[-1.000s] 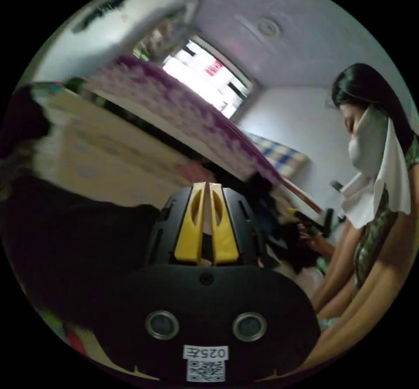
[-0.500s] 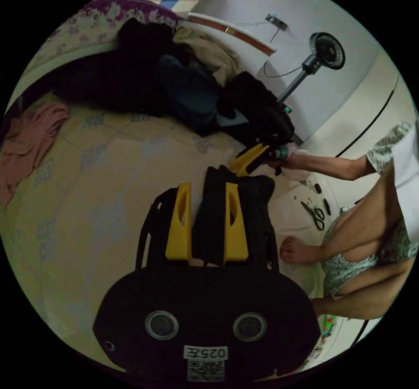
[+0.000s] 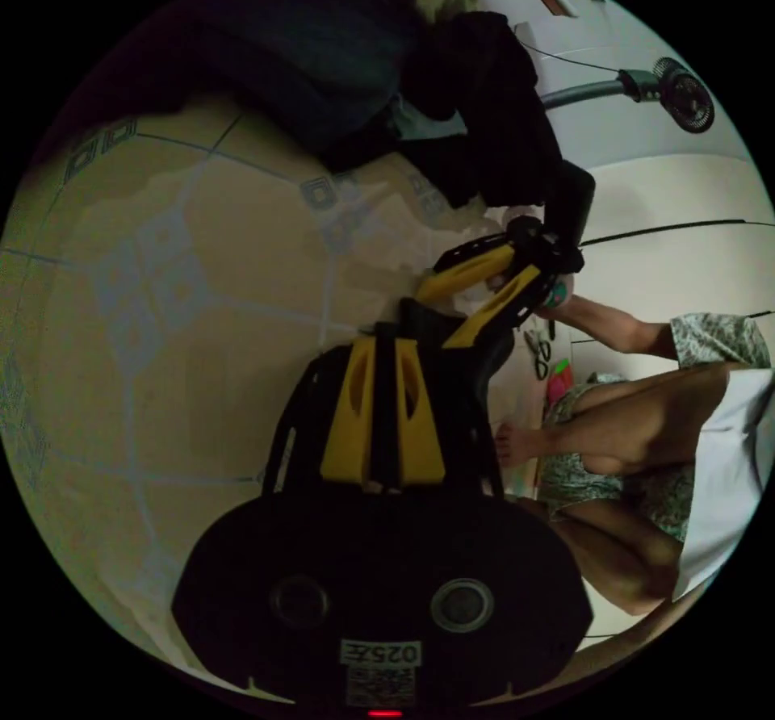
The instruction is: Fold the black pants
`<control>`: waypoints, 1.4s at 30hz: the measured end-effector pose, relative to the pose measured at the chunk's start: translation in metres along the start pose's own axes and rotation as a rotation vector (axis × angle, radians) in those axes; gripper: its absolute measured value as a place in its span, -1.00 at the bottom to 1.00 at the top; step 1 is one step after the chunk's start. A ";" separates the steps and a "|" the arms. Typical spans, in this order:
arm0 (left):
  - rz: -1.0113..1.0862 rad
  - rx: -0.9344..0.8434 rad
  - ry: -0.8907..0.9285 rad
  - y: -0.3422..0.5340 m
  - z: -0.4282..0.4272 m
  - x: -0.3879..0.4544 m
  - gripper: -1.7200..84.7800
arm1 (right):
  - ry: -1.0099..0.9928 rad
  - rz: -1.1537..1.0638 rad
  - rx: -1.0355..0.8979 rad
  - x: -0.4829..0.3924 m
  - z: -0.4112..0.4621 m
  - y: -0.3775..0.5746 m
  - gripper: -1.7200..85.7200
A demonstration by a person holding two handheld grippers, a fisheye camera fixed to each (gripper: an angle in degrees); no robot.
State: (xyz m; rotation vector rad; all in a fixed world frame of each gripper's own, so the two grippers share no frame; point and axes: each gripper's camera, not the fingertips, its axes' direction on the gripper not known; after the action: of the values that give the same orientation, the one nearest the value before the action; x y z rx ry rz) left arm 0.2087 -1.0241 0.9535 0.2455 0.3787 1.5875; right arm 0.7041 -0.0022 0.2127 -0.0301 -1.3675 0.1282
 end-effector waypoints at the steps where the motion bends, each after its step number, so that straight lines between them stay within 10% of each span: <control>1: 0.014 -0.006 -0.003 -0.004 0.006 -0.010 -0.93 | 0.033 -0.043 -0.026 -0.004 -0.009 0.000 -0.80; 12: 0.405 0.136 -0.108 -0.029 -0.010 0.005 -0.98 | 0.278 -0.448 0.242 -0.115 -0.178 -0.002 -0.85; 17: 0.174 -0.120 -0.149 -0.067 0.058 -0.084 -0.98 | 0.294 -0.259 -0.090 -0.016 -0.134 -0.046 -0.85; 20: -0.070 0.046 0.224 -0.050 0.050 -0.142 -0.98 | 0.072 -0.047 -0.027 0.032 -0.142 -0.046 -0.85; 26: -0.095 0.591 0.277 0.016 0.006 -0.144 -0.99 | -0.074 0.073 0.086 0.024 -0.208 -0.045 -0.85; 34: 0.050 0.521 -0.102 0.110 -0.005 -0.019 -0.92 | 0.179 -0.137 -0.083 0.055 -0.166 -0.083 -0.81; 42: -0.214 0.826 -0.375 0.248 0.114 0.124 -0.72 | -0.087 0.055 -0.040 0.094 -0.185 -0.057 -0.58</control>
State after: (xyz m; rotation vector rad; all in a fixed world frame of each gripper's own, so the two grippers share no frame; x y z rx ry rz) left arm 0.0170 -0.8962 1.1447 1.0794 0.7243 1.0716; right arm 0.9074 -0.0386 0.2727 -0.0970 -1.4564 0.1494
